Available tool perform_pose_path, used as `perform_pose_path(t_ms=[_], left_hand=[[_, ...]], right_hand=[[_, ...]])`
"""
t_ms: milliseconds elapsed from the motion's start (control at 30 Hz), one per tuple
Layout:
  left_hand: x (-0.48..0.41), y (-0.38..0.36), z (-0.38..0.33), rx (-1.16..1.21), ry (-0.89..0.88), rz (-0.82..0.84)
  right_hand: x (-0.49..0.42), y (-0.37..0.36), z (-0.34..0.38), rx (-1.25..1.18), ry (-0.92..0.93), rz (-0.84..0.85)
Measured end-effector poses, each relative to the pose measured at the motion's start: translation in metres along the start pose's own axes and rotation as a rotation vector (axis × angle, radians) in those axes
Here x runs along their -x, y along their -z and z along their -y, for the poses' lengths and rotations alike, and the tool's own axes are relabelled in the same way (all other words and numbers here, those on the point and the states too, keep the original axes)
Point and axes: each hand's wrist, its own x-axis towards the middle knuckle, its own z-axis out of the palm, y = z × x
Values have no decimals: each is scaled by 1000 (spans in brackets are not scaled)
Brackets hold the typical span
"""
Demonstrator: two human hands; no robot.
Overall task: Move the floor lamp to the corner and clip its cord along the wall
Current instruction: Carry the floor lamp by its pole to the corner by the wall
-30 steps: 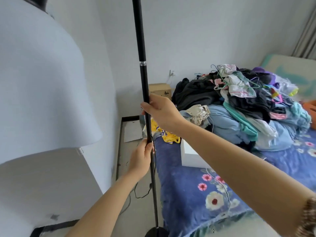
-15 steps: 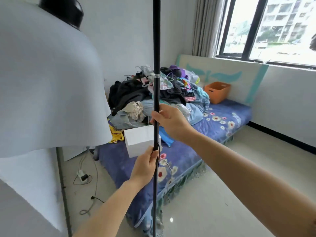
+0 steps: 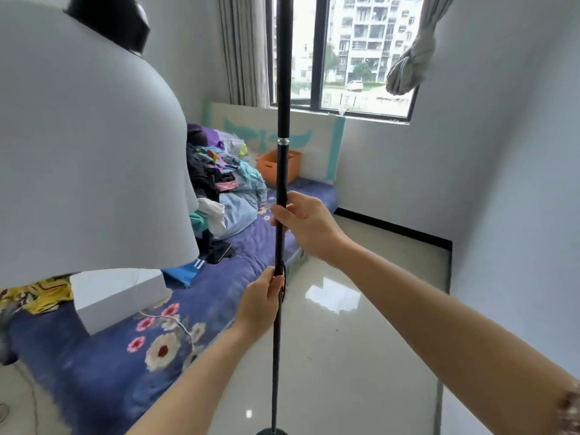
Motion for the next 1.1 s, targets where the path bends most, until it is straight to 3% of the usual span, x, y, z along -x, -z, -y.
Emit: perform_pose_path(t_ms=[300,700,1100], left_hand=[[-90,-138,-59,123,-43,126],[-273,-322,-108,319,-123,366],[-440,-504,-160,301,-205,507]], right_hand=[[-36,131,-61,71,-43,-107],[-158,296,-178,204,-139,-265],[-274,468,-305,239,-189,-409]])
